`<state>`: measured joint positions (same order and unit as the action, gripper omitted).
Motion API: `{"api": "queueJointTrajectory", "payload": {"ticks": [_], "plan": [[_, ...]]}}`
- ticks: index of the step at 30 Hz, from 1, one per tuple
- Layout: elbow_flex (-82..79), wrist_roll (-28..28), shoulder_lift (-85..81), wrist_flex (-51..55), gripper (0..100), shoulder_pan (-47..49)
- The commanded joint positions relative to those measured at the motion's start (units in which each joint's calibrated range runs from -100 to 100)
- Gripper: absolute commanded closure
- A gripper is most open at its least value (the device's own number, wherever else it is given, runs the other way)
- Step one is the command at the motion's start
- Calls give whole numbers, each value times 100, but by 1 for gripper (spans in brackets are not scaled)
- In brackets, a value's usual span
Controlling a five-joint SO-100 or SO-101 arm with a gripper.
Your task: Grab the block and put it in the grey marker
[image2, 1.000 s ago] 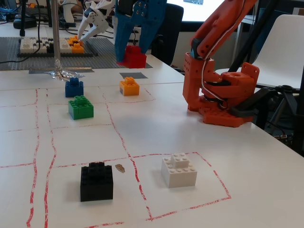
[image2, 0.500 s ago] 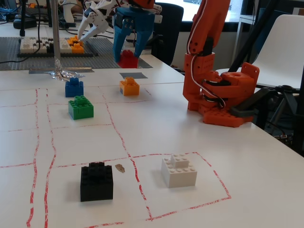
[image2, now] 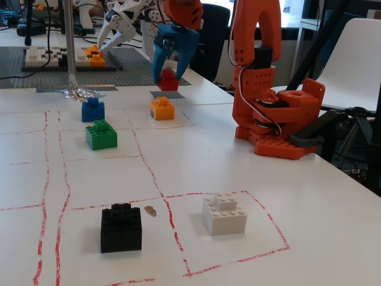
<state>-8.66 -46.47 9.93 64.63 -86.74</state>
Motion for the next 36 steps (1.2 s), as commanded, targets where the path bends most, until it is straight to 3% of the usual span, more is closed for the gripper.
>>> {"api": "queueJointTrajectory", "payload": {"ticks": [1,16,30,36], "plan": [[775,-161,-178,-145,100,-267],[965,-186,511,-390,99,-435],[1147,-44,804,-390,75,-523],[1020,-98,477,-283,70,-479]]}}
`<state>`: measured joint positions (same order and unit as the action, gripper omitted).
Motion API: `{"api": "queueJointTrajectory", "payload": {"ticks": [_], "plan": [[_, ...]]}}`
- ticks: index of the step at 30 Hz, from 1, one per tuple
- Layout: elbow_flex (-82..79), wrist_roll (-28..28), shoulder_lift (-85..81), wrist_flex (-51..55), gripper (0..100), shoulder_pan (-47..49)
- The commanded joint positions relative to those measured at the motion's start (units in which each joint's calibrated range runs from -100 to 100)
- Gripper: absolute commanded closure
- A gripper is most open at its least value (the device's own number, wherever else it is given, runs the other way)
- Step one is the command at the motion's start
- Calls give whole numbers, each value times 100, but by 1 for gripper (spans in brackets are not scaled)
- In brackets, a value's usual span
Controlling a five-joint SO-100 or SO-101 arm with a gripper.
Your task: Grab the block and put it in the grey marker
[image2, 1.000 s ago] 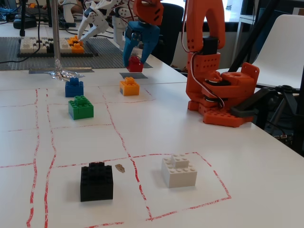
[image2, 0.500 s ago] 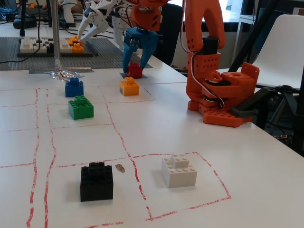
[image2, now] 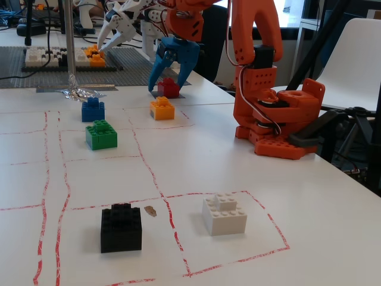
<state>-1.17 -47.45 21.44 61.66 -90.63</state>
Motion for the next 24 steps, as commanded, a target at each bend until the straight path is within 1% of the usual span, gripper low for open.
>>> {"api": "queueJointTrajectory", "payload": {"ticks": [1,4,8,12,14,16,20,24], "plan": [[271,-10,-761,120,70,-81],[335,-63,-1097,651,68,-64],[661,-63,-1597,1655,69,-2],[1124,0,-2088,2602,72,148],[1187,78,-2381,2871,74,289],[1269,127,-2640,3149,76,474],[1241,405,-3174,3492,83,1065],[852,830,-3743,3647,89,1904]]}}
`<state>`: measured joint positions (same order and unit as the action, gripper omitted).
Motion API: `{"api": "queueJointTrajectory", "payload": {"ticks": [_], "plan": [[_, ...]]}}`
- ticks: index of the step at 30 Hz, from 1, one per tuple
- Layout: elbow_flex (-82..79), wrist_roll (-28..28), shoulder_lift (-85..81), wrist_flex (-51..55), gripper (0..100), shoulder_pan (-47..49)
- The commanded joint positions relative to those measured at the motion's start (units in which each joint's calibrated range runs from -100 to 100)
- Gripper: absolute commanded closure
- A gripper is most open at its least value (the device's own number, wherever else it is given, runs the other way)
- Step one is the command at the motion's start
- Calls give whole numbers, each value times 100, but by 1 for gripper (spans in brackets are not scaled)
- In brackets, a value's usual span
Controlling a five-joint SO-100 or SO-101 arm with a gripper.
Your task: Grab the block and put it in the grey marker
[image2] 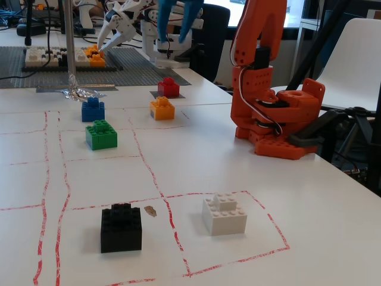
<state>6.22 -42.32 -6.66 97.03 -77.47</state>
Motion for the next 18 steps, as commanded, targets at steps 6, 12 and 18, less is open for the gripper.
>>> {"api": "queueJointTrajectory", "payload": {"ticks": [6,12,18], "plan": [[-804,1407,-1708,-29,99,2475],[-1774,2716,-2320,-1066,100,4399],[-2798,3634,-2949,-2470,100,5590]]}}
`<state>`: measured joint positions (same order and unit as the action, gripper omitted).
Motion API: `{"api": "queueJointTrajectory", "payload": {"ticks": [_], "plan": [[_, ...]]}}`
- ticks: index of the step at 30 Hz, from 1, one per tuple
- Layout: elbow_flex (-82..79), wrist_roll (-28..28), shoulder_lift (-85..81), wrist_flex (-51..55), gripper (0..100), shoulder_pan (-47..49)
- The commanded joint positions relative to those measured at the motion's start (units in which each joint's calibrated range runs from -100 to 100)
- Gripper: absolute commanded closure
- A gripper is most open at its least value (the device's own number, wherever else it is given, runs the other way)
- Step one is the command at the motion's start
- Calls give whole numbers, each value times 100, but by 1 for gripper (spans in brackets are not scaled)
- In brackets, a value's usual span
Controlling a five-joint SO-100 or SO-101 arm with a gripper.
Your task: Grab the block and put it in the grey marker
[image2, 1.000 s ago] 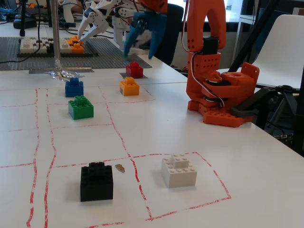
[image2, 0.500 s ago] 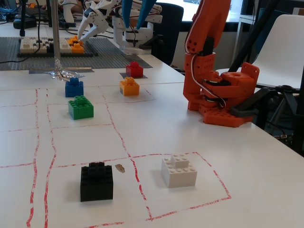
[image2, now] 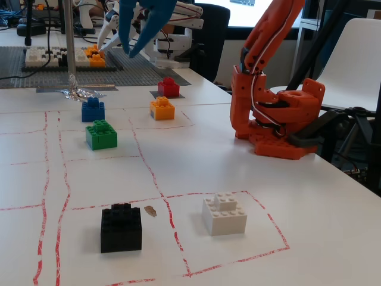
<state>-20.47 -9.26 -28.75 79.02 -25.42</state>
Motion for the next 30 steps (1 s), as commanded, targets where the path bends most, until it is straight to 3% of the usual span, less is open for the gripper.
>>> {"api": "queueJointTrajectory", "payload": {"ticks": [1,15,30], "plan": [[-328,459,-904,-939,100,544],[-3302,1006,-3161,-3077,100,2079],[-6756,1045,-5617,-3020,100,2661]]}}
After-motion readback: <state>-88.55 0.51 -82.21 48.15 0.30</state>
